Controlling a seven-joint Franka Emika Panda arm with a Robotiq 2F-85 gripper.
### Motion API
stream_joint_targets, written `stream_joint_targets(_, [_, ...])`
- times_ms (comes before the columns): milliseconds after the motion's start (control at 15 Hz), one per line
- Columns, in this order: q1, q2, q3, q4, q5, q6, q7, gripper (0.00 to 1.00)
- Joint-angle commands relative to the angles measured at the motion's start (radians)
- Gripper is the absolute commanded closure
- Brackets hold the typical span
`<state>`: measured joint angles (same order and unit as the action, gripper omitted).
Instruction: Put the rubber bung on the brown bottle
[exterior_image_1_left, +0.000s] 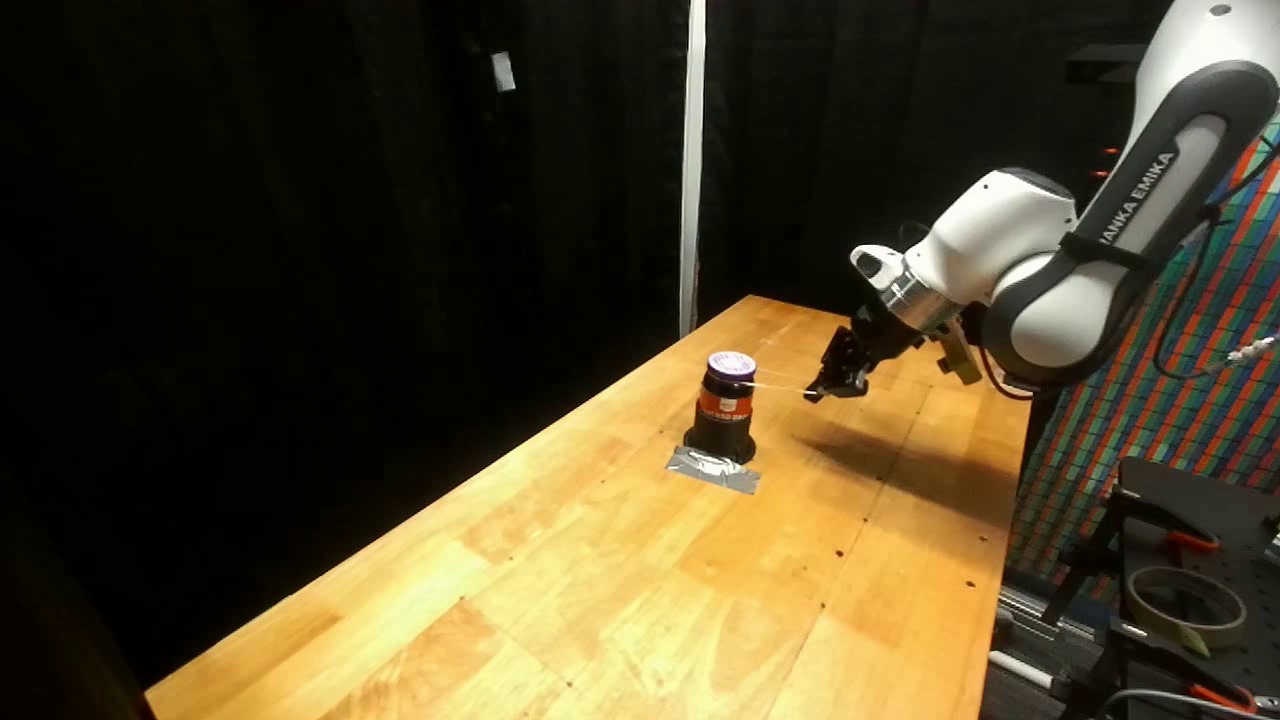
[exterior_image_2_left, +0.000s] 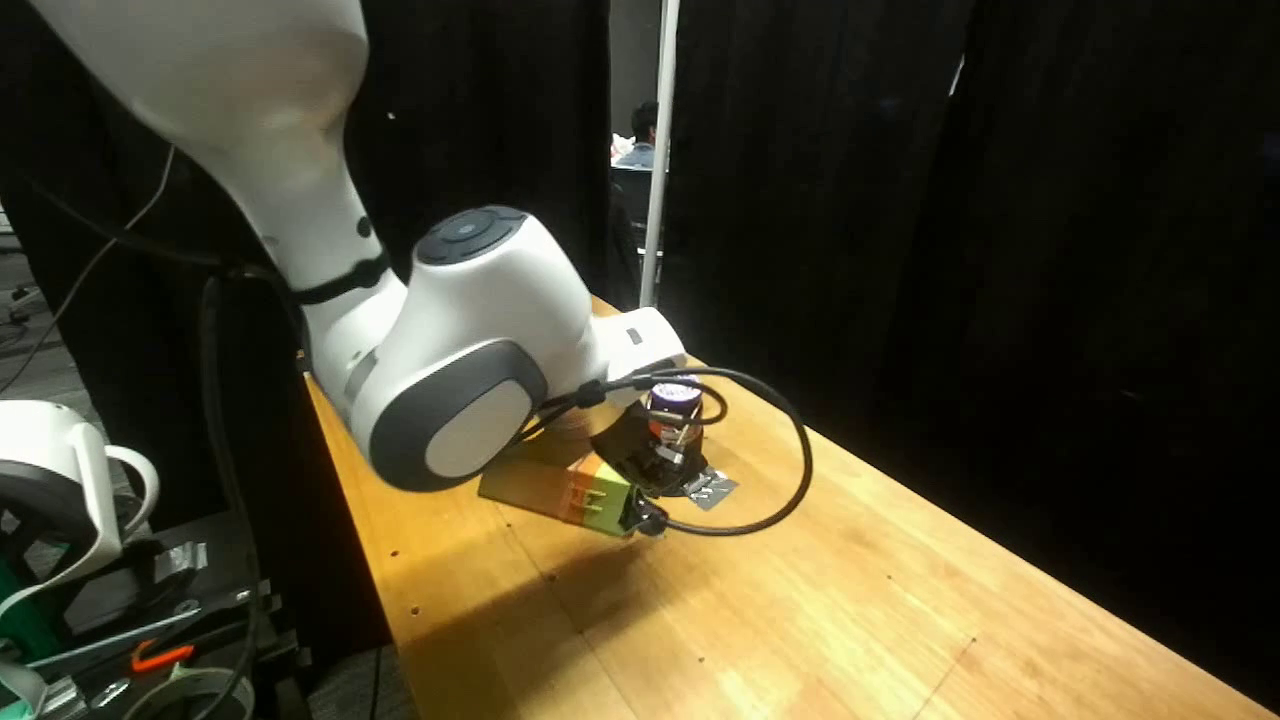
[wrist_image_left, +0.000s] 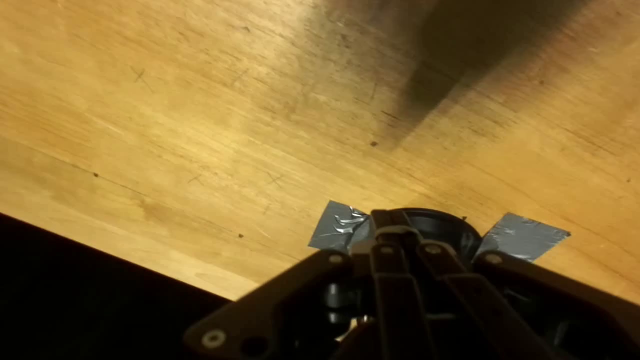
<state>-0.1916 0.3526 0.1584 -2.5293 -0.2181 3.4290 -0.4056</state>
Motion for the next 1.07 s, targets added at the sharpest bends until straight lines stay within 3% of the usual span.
stream_joint_targets(0, [-0.134, 0.032, 0.066, -0.126, -0.139, 0.269, 0.003, 0.95])
stream_joint_targets(67, [-0.085, 0.052, -0.009, -0.136, -0.213, 0.348, 0.053, 0.95])
stream_joint_targets(267, [-0.046, 0.111, -0.091, -0.147, -0.259, 0.584, 0.044, 0.98])
stream_joint_targets(667, [0.042, 0.213, -0.162, -0.112, -0.243, 0.905, 0.037, 0.98])
stream_joint_targets(733, [-0.089, 0.167, -0.025, -0.080, -0.247, 0.809, 0.012, 0.98])
stream_joint_targets(867, [-0.136, 0.179, 0.037, -0.048, -0.251, 0.790, 0.007, 0.97])
stream_joint_targets(933, [-0.079, 0.225, -0.018, -0.067, -0.245, 0.890, 0.005, 0.97])
stream_joint_targets(1000, [-0.213, 0.182, 0.116, -0.024, -0.253, 0.790, -0.006, 0.97])
